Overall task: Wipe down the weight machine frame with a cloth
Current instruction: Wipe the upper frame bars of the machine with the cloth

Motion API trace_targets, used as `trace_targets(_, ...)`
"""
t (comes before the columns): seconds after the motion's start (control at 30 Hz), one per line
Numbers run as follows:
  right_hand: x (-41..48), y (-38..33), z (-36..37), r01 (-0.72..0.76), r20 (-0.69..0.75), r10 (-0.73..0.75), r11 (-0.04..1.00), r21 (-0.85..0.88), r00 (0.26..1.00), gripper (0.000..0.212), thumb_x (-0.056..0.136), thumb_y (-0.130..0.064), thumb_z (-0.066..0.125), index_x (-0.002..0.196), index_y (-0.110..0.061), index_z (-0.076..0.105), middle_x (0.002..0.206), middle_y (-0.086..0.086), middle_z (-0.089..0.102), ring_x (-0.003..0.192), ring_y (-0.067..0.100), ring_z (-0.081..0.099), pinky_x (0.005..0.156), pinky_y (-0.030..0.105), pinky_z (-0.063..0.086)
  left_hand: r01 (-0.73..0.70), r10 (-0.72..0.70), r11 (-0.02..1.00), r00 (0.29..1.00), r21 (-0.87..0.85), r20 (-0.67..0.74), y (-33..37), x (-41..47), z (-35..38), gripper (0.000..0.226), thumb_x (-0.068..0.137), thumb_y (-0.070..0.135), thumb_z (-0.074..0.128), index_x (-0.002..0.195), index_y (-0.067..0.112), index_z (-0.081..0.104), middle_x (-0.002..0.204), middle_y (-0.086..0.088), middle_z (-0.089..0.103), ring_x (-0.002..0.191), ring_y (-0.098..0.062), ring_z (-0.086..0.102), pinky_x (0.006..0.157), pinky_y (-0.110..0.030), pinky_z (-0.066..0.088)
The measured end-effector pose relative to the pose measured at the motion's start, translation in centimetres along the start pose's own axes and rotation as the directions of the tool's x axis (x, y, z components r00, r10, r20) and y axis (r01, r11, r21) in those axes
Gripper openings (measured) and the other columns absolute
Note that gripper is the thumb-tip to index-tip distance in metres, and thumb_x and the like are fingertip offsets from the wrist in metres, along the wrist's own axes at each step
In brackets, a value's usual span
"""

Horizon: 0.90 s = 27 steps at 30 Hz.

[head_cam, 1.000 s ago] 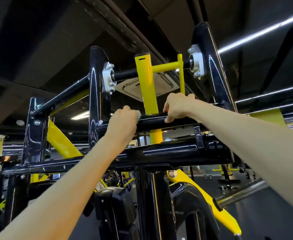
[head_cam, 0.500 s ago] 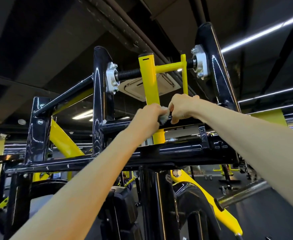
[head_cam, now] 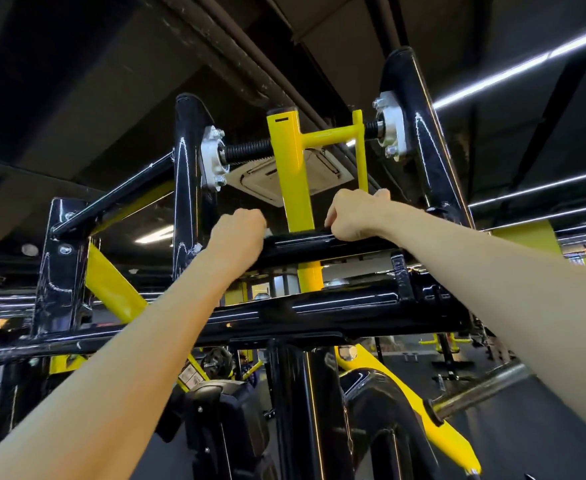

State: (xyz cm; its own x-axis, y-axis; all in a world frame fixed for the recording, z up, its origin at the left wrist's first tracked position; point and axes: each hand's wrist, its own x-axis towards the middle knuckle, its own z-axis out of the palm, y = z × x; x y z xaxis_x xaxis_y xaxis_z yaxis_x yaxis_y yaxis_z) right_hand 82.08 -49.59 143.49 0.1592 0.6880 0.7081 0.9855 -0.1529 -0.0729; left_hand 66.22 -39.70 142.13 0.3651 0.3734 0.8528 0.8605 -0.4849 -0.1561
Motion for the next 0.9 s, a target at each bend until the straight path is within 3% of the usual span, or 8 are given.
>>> trace_targets(0.13,0.0,-0.2,0.2,-0.024,-0.092,0.021,0.999,-0.035,0.996,0.026,0.090,-0.010,0.051,0.112,-0.015,0.064,0.101,0.002,0.062,0.105,0.027,0.050,0.105,0.046,0.021,-0.229,0.224,0.971,0.971,-0.068,-0.081,6.0,0.0,-0.6,0.030,0.093,0.006,0.048,0.120,0.013,0.060,0.114,-0.012,0.058,0.108,-0.030,0.056,0.088,-0.038,0.043)
trace_targets(0.2,-0.1,-0.1,0.3,-0.040,-0.128,0.036,0.999,-0.030,0.991,0.028,0.090,-0.009,0.051,0.114,-0.015,0.065,0.107,0.004,0.064,0.109,0.029,0.051,0.101,0.043,0.024,-0.287,0.274,0.949,0.956,-0.131,-0.109,5.7,-0.8,-0.5,0.040,0.092,0.003,0.048,0.128,0.018,0.056,0.121,-0.009,0.054,0.113,-0.028,0.052,0.092,-0.038,0.039)
trace_targets(0.27,-0.1,0.1,0.3,-0.024,-0.120,0.022,1.000,-0.009,0.993,0.036,0.088,-0.002,0.049,0.118,-0.013,0.065,0.118,0.007,0.064,0.116,0.031,0.049,0.102,0.044,0.022,-0.189,0.180,0.969,0.981,-0.159,-0.072,2.2,-1.2,-0.1,0.042,0.092,0.003,0.049,0.131,0.019,0.054,0.125,-0.010,0.053,0.116,-0.029,0.050,0.097,-0.040,0.037)
trace_targets(0.37,-0.1,0.6,0.4,0.014,-0.108,-0.017,1.000,-0.027,0.994,0.038,0.086,-0.002,0.049,0.119,-0.013,0.064,0.119,0.008,0.064,0.117,0.032,0.049,0.104,0.046,0.022,0.050,-0.050,0.999,0.999,-0.005,-0.010,-0.5,-1.0,-0.1,0.034,0.093,0.005,0.048,0.124,0.014,0.059,0.124,-0.012,0.055,0.115,-0.032,0.051,0.097,-0.043,0.037)
trace_targets(0.57,-0.6,-0.1,0.2,0.061,-0.059,-0.069,0.990,-0.125,0.996,0.035,0.089,-0.006,0.051,0.119,-0.017,0.064,0.117,0.006,0.063,0.116,0.030,0.049,0.103,0.042,0.023,-0.279,0.256,0.906,0.960,-0.318,-0.114,3.1,-2.5,-0.1,0.050,0.089,-0.004,0.050,0.132,0.021,0.055,0.127,-0.006,0.051,0.118,-0.026,0.047,0.099,-0.040,0.038)
trace_targets(0.63,-0.9,-0.2,0.1,0.076,-0.014,-0.079,0.989,-0.128,0.997,0.037,0.089,-0.008,0.051,0.123,-0.017,0.061,0.121,0.006,0.061,0.119,0.030,0.048,0.105,0.042,0.022,-0.205,0.179,0.917,0.978,-0.341,-0.107,-0.3,-3.0,0.0,0.052,0.087,-0.005,0.050,0.132,0.020,0.055,0.127,-0.007,0.052,0.117,-0.026,0.049,0.100,-0.041,0.039)
trace_targets(0.73,-1.0,0.0,0.1,0.075,0.065,-0.067,0.990,-0.117,0.996,0.039,0.090,-0.008,0.049,0.127,-0.016,0.057,0.123,0.007,0.060,0.119,0.030,0.048,0.104,0.043,0.022,0.074,-0.079,0.986,0.997,-0.149,-0.026,-3.9,-3.0,-0.1,0.043,0.090,-0.001,0.047,0.129,0.017,0.057,0.123,-0.009,0.053,0.115,-0.031,0.051,0.096,-0.040,0.036)
trace_targets(0.9,-1.1,-0.1,-0.1,0.087,0.141,-0.070,0.989,-0.118,0.988,0.050,0.092,-0.010,0.048,0.140,-0.021,0.044,0.137,0.008,0.050,0.127,0.032,0.044,0.107,0.045,0.025,-0.119,0.110,0.925,0.993,-0.360,-0.045,1.2,-1.6,-0.4,0.045,0.090,0.001,0.048,0.129,0.020,0.058,0.125,-0.007,0.055,0.117,-0.027,0.049,0.099,-0.040,0.038)
